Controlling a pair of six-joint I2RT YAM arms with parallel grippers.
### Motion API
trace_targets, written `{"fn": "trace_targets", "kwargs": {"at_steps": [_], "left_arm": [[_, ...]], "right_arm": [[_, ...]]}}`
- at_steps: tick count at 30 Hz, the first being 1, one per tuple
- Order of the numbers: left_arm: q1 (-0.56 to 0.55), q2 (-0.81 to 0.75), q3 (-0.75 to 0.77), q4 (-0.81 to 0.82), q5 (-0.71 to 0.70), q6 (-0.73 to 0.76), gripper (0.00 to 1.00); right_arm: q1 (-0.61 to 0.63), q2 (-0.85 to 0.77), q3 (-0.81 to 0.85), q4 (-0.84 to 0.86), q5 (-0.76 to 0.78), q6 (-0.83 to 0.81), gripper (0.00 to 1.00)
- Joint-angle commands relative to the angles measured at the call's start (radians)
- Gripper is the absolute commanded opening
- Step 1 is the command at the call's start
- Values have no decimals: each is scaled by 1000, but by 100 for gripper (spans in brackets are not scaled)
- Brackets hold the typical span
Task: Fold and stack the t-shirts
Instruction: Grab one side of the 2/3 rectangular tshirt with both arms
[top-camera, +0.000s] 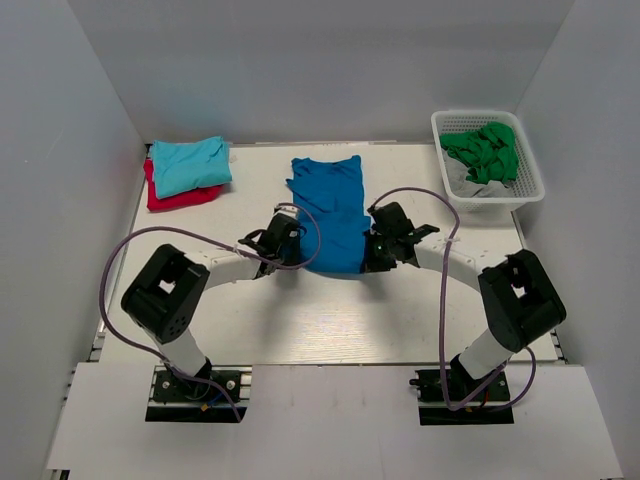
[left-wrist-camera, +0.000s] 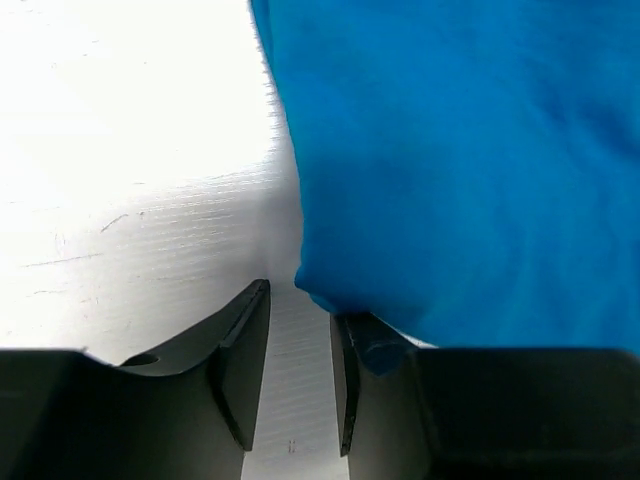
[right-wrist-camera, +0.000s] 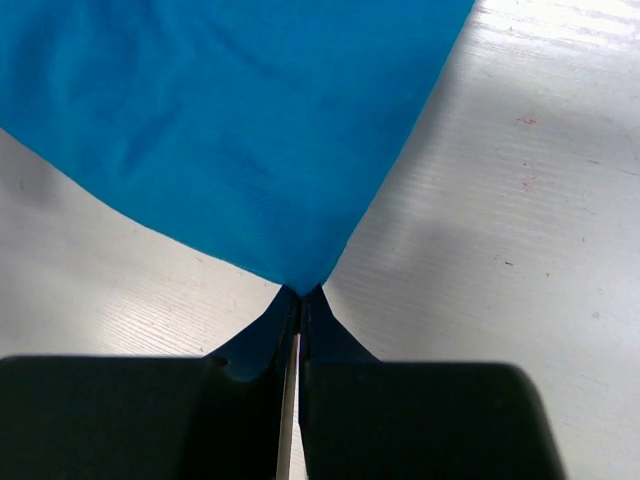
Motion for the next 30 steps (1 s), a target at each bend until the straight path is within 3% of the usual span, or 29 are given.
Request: {"fn": "trace_targets", "kwargs": {"at_steps": [1,3,5,6,8,9,12,14,18,26,30], "left_arm": [[5,-22,-76,29,92,99,42],[-4,-96,-143,107,147,134,47],[-4,-145,-182,149,248,183,62],[-4,-164,-194,161,261,183,65],[-4,-202,-194,161,298,196,88],[-4,-202,-194,148,298,187,92],[5,-245,-194,114,298,151,92],[5,-276,-194,114,287,115,100],[19,-340,-245,163,243,35,100],[28,-329,-210,178,190,-41,100],[28,-250,-148,139,163,-62,96]], "right_arm": [[-6,23,37,-28,-14,-23,0],[-7,25,37,-28,-13,-25,0],[-9,27,40,-30,-9,-26,0],[-6,31,43,-30,-9,-29,0],[-9,31,48,-36,-8,-28,0],[-12,34,54,-36,-8,-32,0],[-11,28,55,-43,-8,-34,0],[-11,25,55,-45,0,-31,0],[-12,16,45,-53,7,-29,0],[-14,-1,32,-53,20,-25,0],[-15,-10,31,-59,24,-29,0]]}}
